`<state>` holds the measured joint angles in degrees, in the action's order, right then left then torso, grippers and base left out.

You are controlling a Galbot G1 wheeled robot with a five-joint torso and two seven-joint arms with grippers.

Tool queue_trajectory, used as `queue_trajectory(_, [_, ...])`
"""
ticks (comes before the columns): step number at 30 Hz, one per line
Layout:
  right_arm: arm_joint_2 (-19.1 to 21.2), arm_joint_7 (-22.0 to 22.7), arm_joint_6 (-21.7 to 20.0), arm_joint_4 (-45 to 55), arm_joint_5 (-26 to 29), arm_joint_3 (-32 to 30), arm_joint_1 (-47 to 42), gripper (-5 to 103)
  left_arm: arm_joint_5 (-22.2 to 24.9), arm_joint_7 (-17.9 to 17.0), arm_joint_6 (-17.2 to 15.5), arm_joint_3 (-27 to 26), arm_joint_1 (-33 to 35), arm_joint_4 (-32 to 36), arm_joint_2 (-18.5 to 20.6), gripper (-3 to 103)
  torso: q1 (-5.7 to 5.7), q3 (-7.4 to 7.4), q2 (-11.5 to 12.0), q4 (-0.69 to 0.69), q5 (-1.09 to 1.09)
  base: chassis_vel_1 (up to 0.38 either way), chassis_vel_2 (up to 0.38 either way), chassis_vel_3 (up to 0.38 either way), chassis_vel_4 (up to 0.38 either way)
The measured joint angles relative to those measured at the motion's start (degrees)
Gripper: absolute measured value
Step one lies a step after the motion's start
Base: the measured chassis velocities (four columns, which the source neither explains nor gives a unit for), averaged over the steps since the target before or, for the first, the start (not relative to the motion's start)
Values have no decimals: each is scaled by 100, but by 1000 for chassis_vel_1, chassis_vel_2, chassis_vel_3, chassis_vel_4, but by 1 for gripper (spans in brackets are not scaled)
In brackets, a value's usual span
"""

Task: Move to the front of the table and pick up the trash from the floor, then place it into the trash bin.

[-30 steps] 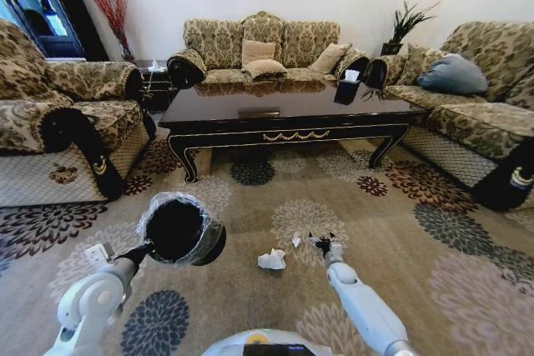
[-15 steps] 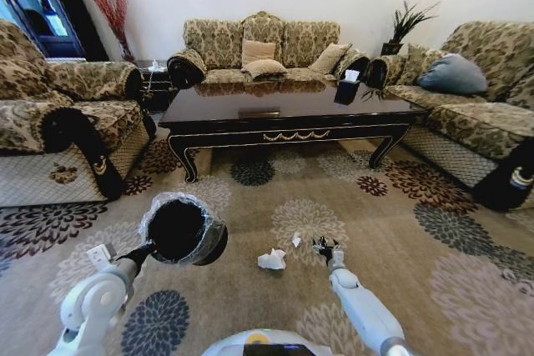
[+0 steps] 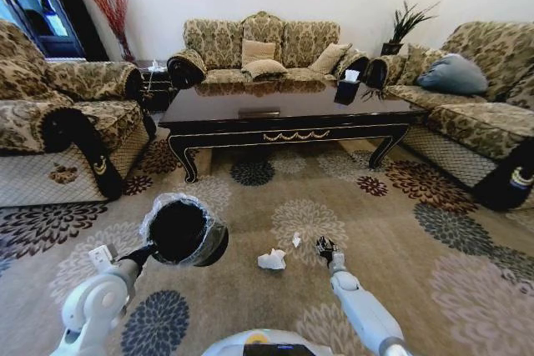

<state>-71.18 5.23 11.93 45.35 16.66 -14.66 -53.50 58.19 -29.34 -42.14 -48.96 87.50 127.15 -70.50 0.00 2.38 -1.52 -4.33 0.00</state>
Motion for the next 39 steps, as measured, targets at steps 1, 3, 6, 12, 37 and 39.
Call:
queue_trajectory(1, [-1,0,15,0,-41,-10,-11,44,1,0,0,0,-4,4,19,2,0,0,0,0,-1,0,0,0,0])
queue_trajectory(3, [-2,0,42,5,-108,-35,-29,34,6,1,0,-2,-8,15,47,2,0,0,0,0,0,0,0,0,0])
queue_trajectory(6, [-16,-22,191,8,-225,-111,-44,29,9,0,0,4,-6,24,71,2,0,0,0,0,0,0,0,0,0])
queue_trajectory(12, [-96,-663,1121,123,300,-217,2,29,-1,2,0,180,-47,-29,226,2,0,0,0,0,0,0,0,0,0])
queue_trajectory(37, [274,-3512,2796,4235,1861,1301,-622,29,268,32,0,1984,-913,-814,960,2,0,0,0,0,0,0,0,0,0])
queue_trajectory(39, [336,-3512,2814,4305,1780,1400,-612,29,287,16,0,2028,-958,-832,984,2,0,0,0,0,-1,0,0,0,0])
